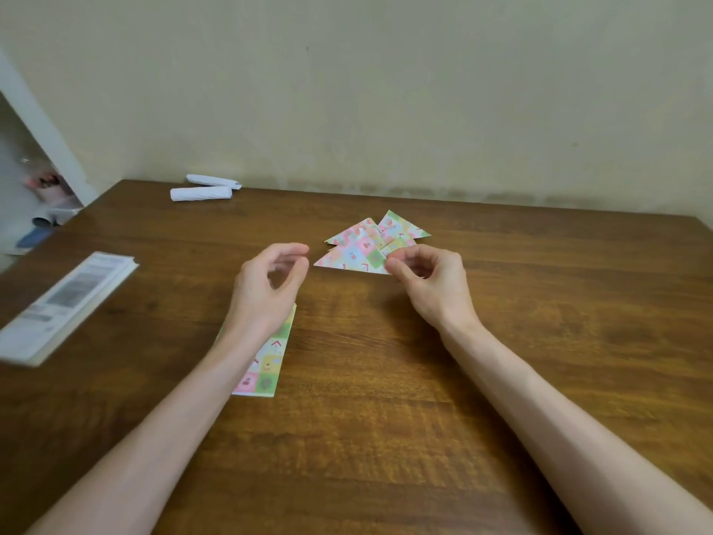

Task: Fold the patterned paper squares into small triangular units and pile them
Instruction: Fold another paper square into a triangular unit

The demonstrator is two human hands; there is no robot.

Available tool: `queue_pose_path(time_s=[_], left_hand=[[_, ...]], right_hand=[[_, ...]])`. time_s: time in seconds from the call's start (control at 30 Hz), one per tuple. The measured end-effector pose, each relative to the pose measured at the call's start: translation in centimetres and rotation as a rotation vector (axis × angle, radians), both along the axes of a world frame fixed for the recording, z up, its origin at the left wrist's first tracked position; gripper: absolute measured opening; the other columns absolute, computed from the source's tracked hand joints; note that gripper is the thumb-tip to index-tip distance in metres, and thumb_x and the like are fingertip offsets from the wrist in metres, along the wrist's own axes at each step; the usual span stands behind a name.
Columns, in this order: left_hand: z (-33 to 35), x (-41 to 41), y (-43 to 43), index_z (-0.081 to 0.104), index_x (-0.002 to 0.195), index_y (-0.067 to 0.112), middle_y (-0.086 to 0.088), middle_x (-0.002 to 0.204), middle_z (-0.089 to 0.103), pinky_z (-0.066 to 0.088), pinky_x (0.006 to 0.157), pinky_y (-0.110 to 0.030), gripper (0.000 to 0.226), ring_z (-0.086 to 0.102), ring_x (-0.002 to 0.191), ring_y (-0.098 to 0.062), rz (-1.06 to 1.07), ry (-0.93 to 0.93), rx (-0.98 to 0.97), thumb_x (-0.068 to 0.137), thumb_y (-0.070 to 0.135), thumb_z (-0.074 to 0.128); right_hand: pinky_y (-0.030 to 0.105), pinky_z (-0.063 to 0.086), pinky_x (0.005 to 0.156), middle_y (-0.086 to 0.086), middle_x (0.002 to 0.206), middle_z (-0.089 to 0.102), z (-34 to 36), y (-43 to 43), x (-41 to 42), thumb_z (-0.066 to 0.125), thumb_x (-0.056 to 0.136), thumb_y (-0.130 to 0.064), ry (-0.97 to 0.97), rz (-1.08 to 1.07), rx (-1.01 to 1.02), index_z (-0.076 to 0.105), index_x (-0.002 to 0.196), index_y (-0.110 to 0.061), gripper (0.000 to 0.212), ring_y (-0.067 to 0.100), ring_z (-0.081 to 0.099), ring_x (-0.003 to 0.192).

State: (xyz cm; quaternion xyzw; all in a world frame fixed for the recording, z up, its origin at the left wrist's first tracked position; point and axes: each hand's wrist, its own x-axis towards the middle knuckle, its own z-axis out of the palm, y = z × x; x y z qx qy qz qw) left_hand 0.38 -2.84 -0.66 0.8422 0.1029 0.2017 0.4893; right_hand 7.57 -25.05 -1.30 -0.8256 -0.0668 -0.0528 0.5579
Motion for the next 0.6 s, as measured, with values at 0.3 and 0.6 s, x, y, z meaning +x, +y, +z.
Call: queue_pose_path(time_s=[0.3, 0.6], left_hand=[[-0.3, 0.1, 0.7, 0.052, 0.138, 0.031, 0.017, 0.115, 0.062, 0.051, 0.088, -0.023, 0.047, 0.063, 0.106, 0.0, 0.094, -0.05, -0.038, 0.098, 0.008, 0.063], [0.4, 0.3, 1.6, 0.06, 0.13, 0.035, 0.013, 0.119, 0.065, 0.051, 0.1, -0.025, 0.045, 0.063, 0.114, -0.004, 0.156, -0.047, -0.195, 0.099, 0.003, 0.057]], right_hand=[[0.034, 0.054, 0.077, -0.011, 0.085, 0.071, -0.7, 1.2, 0.9, 0.07, 0.095, -0.027, -0.2, -0.169, -0.34, 0.076, 0.097, -0.024, 0.007, 0.01, 0.065, 0.078], [0.035, 0.053, 0.079, -0.011, 0.098, 0.069, -0.6, 4.0, -0.7, 0.061, 0.097, -0.021, -0.341, 0.171, -0.412, 0.073, 0.104, -0.027, 0.015, 0.004, 0.054, 0.077]])
